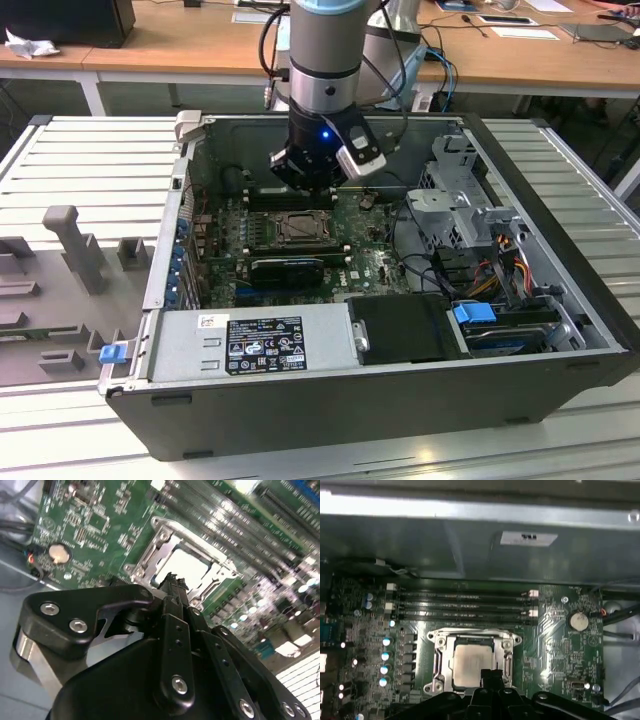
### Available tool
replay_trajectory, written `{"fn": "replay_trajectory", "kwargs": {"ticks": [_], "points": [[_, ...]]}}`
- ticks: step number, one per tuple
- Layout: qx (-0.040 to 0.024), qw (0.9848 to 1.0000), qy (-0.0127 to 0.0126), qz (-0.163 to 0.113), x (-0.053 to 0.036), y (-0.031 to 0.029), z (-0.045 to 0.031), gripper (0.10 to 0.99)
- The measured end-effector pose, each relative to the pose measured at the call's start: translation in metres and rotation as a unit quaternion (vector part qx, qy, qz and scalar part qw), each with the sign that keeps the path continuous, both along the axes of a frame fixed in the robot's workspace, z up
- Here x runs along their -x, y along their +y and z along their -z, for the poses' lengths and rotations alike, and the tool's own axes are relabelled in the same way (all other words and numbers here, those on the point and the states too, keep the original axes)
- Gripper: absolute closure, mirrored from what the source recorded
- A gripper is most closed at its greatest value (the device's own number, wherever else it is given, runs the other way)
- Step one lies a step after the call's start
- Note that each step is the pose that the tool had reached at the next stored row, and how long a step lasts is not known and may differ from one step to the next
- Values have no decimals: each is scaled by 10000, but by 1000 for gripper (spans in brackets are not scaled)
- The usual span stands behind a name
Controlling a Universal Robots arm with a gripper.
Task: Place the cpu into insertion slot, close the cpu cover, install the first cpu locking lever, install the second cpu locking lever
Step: 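Install the second cpu locking lever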
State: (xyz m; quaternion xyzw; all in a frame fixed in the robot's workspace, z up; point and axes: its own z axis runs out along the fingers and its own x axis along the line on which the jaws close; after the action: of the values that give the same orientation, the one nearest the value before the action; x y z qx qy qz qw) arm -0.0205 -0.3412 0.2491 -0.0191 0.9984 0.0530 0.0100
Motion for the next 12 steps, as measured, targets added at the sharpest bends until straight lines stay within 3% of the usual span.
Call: {"fn": "replay_trajectory", "kwargs": {"ticks": [5, 10, 12], "points": [[1, 10000, 44, -16, 0, -137, 94, 980], [0, 10000, 50, -20, 6, -295, 118, 980], [-2, 10000, 50, -19, 22, -329, 120, 980]]}}
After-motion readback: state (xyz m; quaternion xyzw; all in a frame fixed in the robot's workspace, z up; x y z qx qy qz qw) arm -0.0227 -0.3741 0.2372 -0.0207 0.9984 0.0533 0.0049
